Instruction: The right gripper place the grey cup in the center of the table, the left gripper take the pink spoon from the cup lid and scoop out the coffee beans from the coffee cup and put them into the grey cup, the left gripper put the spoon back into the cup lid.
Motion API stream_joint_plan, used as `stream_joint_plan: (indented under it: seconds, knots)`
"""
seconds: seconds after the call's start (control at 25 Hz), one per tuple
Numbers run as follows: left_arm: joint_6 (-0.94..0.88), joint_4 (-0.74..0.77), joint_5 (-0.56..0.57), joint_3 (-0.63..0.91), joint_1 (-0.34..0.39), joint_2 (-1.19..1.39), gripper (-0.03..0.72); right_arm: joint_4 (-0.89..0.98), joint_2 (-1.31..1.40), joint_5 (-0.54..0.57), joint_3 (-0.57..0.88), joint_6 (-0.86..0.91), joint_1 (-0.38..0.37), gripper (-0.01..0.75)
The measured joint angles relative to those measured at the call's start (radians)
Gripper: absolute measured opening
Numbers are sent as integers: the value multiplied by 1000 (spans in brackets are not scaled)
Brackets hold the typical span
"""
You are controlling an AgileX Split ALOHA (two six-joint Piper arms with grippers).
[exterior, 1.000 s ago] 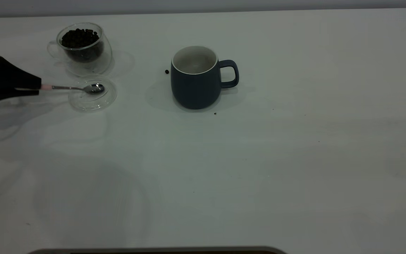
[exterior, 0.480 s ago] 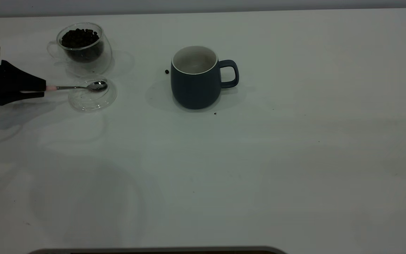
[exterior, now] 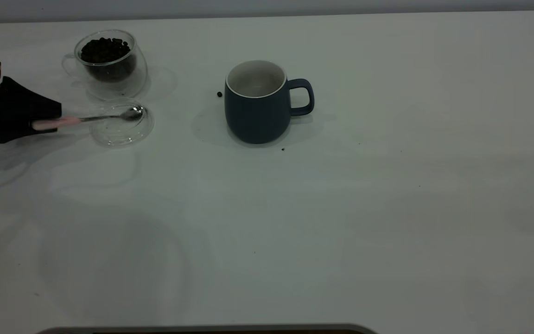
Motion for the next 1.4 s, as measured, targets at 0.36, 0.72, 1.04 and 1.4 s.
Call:
stream_joint_plan:
  seconds: [0.36, 0.72, 1.04, 1.4]
  knots:
    - [-1, -5, 0, -7, 8, 0, 542, 0, 0, 0, 0, 0, 0, 518]
    - [-242, 11, 144, -122, 152, -125, 536, 0, 0, 0, 0, 0, 0, 518]
    - [-475, 168, 186, -123, 96, -518, 470, 0, 0, 0, 0, 0, 0, 518]
    - [-865, 774, 191, -87, -197, -1143, 466, 0, 0, 0, 0, 0, 0, 518]
